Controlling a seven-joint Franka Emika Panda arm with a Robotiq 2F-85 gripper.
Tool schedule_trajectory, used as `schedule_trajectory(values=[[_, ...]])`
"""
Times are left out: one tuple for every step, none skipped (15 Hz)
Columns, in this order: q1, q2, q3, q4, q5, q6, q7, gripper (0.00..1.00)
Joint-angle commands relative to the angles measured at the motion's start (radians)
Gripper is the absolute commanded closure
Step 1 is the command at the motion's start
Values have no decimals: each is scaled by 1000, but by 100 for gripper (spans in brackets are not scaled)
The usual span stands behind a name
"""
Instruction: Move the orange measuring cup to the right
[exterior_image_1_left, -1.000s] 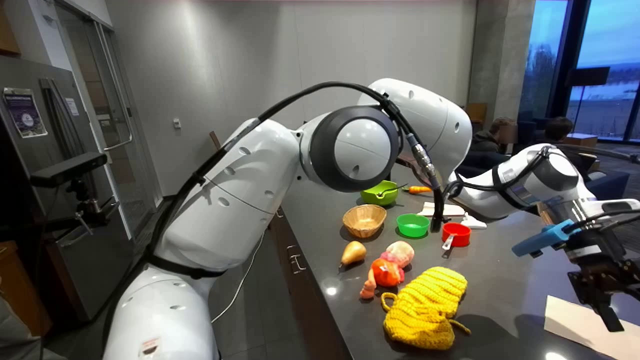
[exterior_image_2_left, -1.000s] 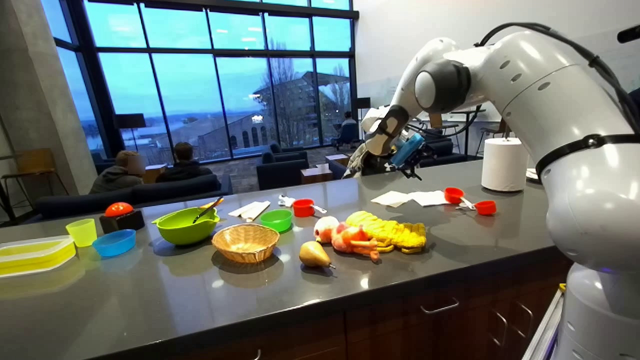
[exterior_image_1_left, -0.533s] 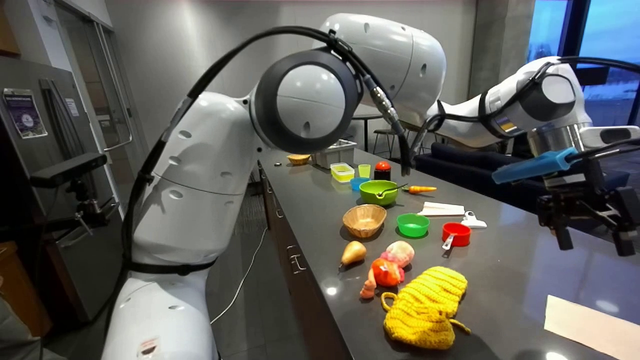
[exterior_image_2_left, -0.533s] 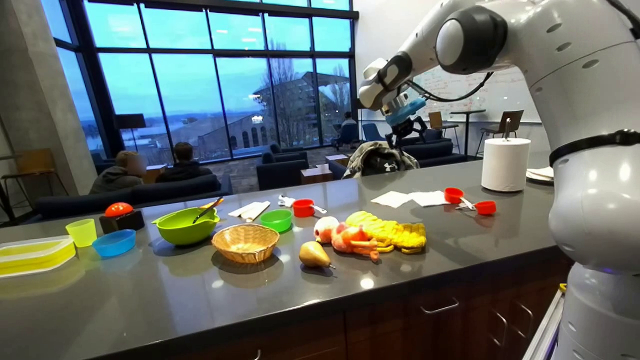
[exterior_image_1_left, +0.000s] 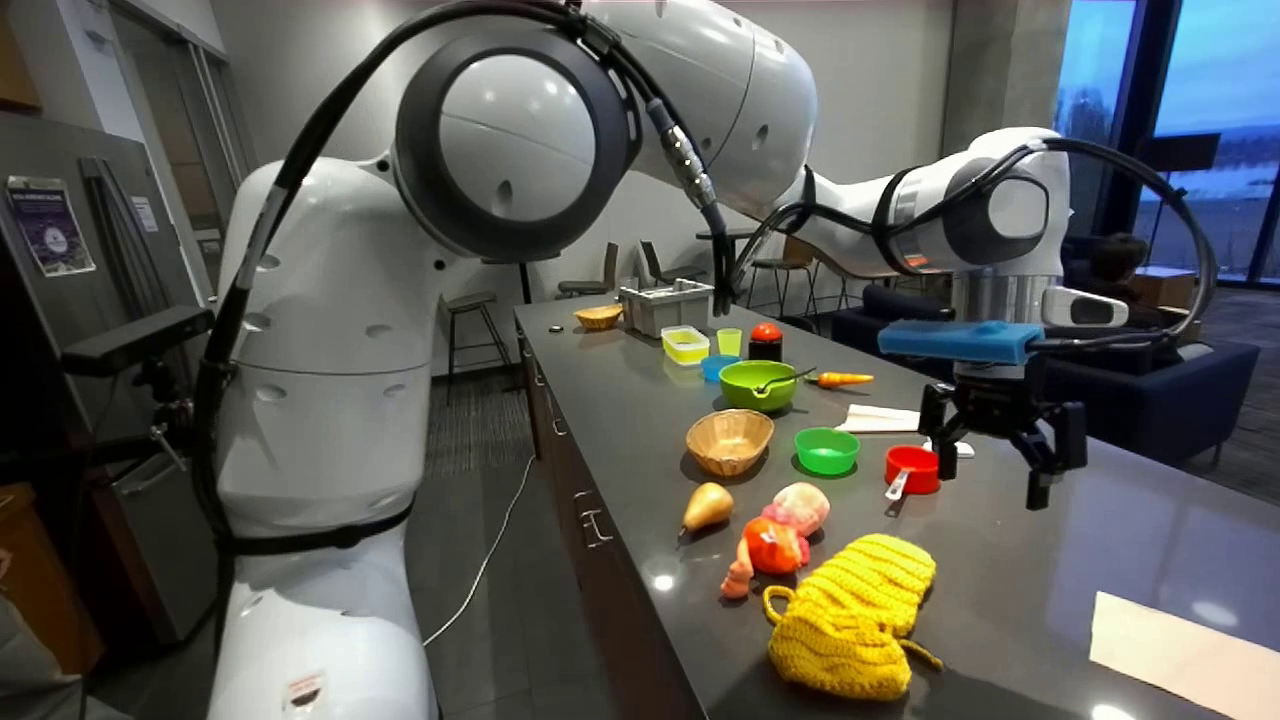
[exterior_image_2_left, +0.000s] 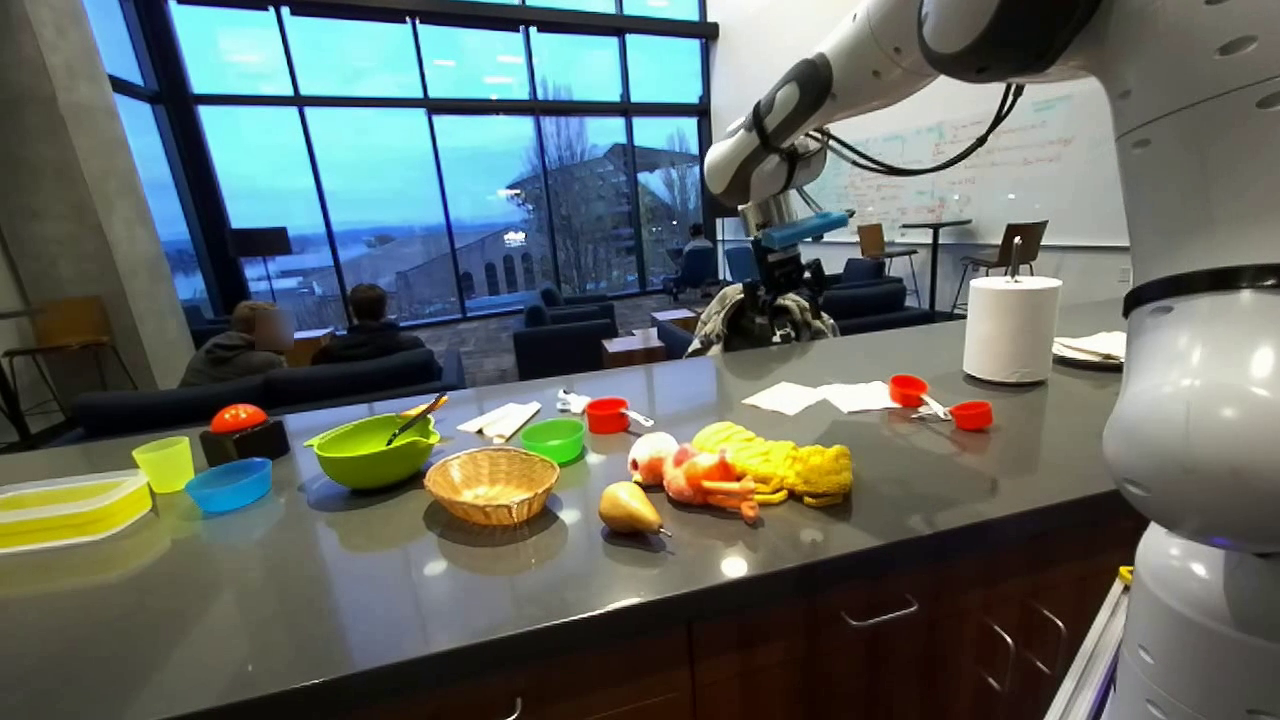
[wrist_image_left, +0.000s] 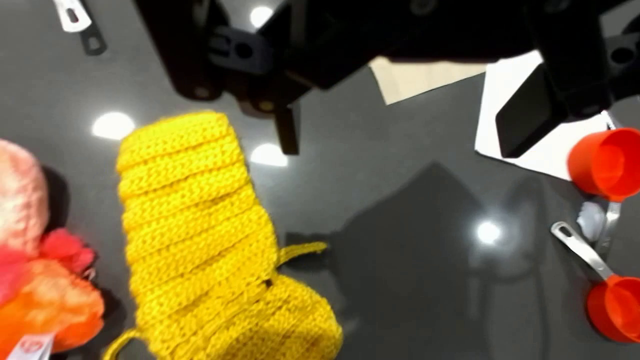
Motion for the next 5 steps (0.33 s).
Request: schedule_trajectory(values=[[-12,-122,6,-131,95,-8,-192,0],[-14,-170,2,-167,110,-3,-248,0],[-16,-209,-1,-198,123,16,-301,0],[-17,-240,-8,-219,138,38,-333,0],[-13,-223,-20,-206,116,62,-287,0]])
